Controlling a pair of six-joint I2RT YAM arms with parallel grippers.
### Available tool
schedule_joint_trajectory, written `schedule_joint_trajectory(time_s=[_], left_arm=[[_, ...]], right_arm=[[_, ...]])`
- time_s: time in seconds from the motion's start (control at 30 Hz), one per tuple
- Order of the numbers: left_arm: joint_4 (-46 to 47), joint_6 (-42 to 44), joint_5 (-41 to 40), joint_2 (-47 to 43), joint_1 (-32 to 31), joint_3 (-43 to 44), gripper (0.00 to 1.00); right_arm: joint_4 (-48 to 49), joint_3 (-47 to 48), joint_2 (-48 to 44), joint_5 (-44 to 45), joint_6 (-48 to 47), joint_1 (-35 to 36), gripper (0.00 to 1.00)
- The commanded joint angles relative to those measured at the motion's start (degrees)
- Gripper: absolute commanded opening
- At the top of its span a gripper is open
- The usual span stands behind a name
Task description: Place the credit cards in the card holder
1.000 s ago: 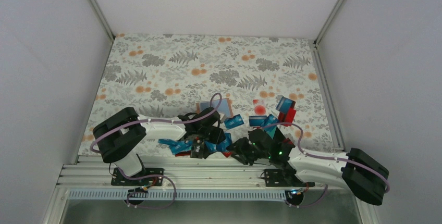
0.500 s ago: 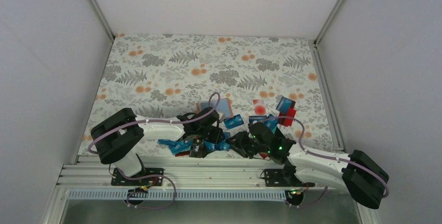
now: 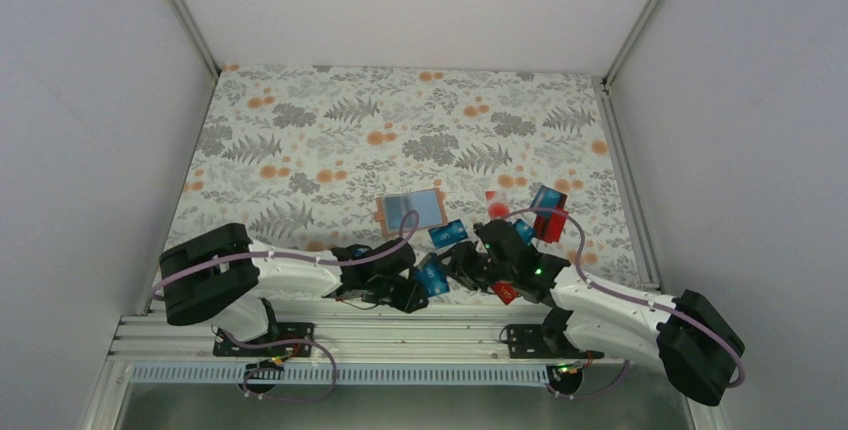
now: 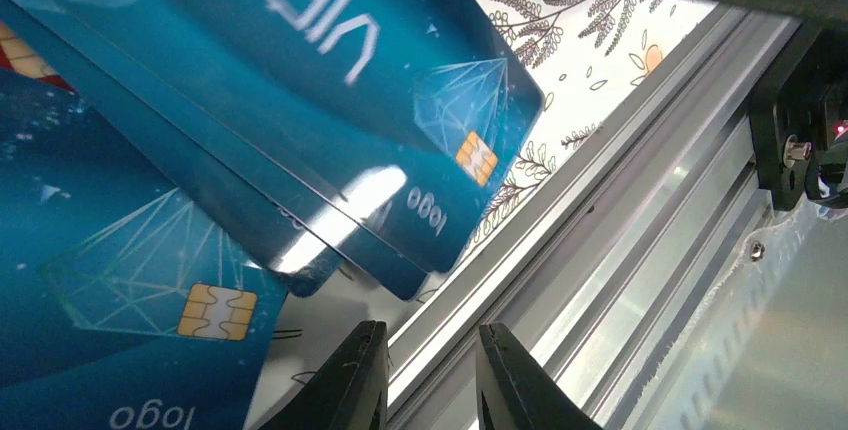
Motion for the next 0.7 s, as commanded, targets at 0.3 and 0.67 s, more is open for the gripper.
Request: schedule_joint_trajectory(time_s=[0.3, 0.67], left_arm=[[-17.62, 0.99, -12.8, -7.77, 1.1, 9.52, 0.25], [-16.09, 3.79, -16.05, 3.98, 8.8, 16.85, 0.24]], right_arm=[[-19.56, 3.15, -3.63, 0.85, -13.65, -0.74, 0.49], [-18.3, 11.77, 12.91, 3.66, -26.57, -2.29, 0.48]])
